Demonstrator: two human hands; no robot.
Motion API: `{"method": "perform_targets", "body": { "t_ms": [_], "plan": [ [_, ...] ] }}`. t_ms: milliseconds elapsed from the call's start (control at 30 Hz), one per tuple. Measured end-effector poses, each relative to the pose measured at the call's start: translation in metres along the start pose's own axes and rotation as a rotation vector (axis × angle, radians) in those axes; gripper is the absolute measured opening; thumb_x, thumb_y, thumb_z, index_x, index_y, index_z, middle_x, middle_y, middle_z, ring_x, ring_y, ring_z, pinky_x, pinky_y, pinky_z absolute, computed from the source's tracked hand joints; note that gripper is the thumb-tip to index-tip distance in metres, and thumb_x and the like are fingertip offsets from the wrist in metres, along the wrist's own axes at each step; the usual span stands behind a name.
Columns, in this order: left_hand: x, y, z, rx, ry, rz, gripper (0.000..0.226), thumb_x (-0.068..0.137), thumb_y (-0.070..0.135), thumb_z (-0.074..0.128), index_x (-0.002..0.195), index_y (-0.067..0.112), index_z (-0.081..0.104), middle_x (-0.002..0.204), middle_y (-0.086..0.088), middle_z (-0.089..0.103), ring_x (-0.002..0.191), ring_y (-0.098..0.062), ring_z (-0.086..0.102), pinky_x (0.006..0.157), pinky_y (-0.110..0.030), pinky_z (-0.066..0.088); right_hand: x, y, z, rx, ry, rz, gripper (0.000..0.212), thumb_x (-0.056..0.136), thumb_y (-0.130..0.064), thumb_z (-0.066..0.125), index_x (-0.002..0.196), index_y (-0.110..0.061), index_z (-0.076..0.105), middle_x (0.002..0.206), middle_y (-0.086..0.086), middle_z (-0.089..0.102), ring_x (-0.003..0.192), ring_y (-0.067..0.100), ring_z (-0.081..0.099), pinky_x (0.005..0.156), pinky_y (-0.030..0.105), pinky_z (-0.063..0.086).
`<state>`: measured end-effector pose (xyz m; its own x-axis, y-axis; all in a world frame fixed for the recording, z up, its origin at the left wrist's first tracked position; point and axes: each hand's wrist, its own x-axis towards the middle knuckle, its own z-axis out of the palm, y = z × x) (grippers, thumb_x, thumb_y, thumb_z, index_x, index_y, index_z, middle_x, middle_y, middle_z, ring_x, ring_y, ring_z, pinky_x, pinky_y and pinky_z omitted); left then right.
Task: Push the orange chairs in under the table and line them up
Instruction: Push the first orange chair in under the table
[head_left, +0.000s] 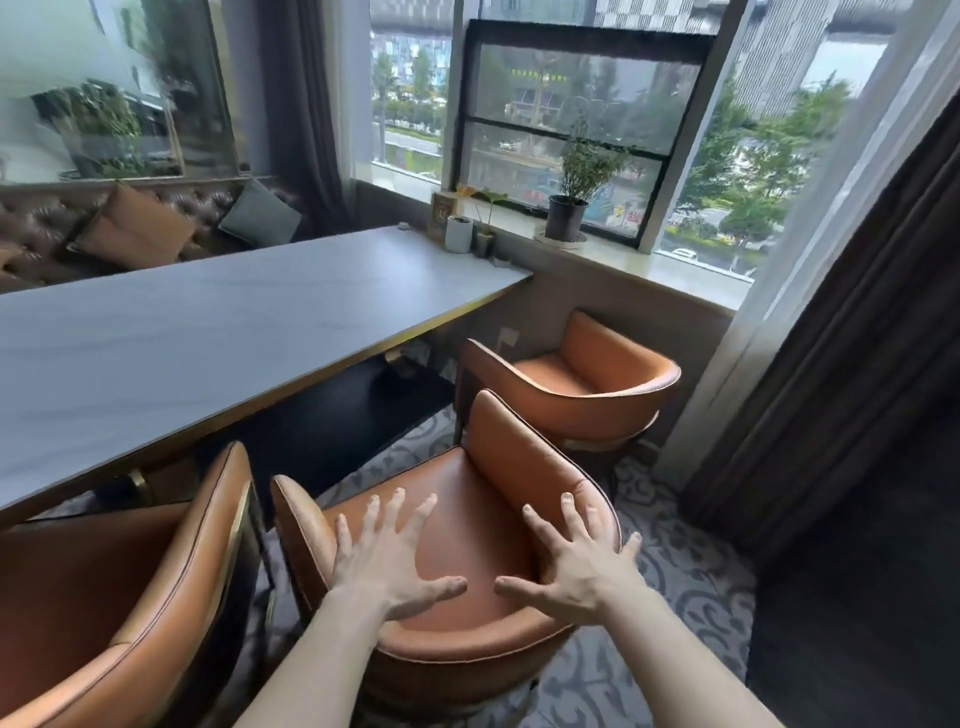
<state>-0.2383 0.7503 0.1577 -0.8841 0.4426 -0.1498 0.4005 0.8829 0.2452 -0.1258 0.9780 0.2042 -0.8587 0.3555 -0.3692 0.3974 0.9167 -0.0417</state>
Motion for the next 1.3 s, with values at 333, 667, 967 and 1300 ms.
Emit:
{"method": "perform_targets", "body": {
  "t_ms": [333, 667, 967, 1300],
  "plan": [
    [0.085, 0.027, 0.006, -0.029, 0.005, -0.119, 0.114, 0.056, 0.098, 0.038, 0.148, 0.052, -0.010, 0.166, 0.004, -0.007, 0.151, -0.025, -0.010, 0.118, -0.061, -0.007, 0.116, 0.036, -0.023, -0.042, -0.012, -0.107, 0.121, 0.044, -0.113, 0.014, 0.150, -0.062, -0.012, 0.170, -0.002, -0.020, 0.156, 0.025, -0.022, 0.116, 0.074, -0.003],
    [0.110, 0.075, 0.033, -0.094, -0.005, -0.437, 0.107, 0.066, 0.091, 0.047, 0.149, 0.051, -0.009, 0.166, 0.004, -0.008, 0.151, -0.023, -0.010, 0.120, -0.058, -0.005, 0.226, 0.077, -0.020, -0.093, -0.131, -0.382, 0.134, 0.035, -0.113, 0.011, 0.154, -0.056, -0.010, 0.171, 0.000, -0.017, 0.157, 0.028, -0.017, 0.113, 0.078, -0.003],
    [0.079, 0.156, 0.089, -0.196, -0.145, -0.664, 0.109, 0.065, 0.089, 0.051, 0.148, 0.053, -0.009, 0.165, 0.010, -0.009, 0.150, -0.019, -0.011, 0.120, -0.051, -0.008, 0.261, 0.136, 0.014, -0.217, -0.271, -0.609, 0.120, 0.062, -0.101, 0.044, 0.156, -0.051, -0.009, 0.172, 0.003, -0.011, 0.158, 0.029, -0.013, 0.117, 0.075, 0.003],
    [0.056, 0.185, 0.163, -0.233, -0.280, -0.562, 0.106, 0.066, 0.085, 0.054, 0.150, 0.051, 0.000, 0.165, 0.010, -0.002, 0.151, -0.017, -0.007, 0.121, -0.049, -0.006, 0.240, 0.194, 0.091, -0.197, -0.395, -0.700, 0.114, 0.068, -0.083, 0.069, 0.157, -0.048, 0.008, 0.172, 0.004, 0.001, 0.158, 0.029, -0.006, 0.120, 0.070, 0.013]
  ]
}}
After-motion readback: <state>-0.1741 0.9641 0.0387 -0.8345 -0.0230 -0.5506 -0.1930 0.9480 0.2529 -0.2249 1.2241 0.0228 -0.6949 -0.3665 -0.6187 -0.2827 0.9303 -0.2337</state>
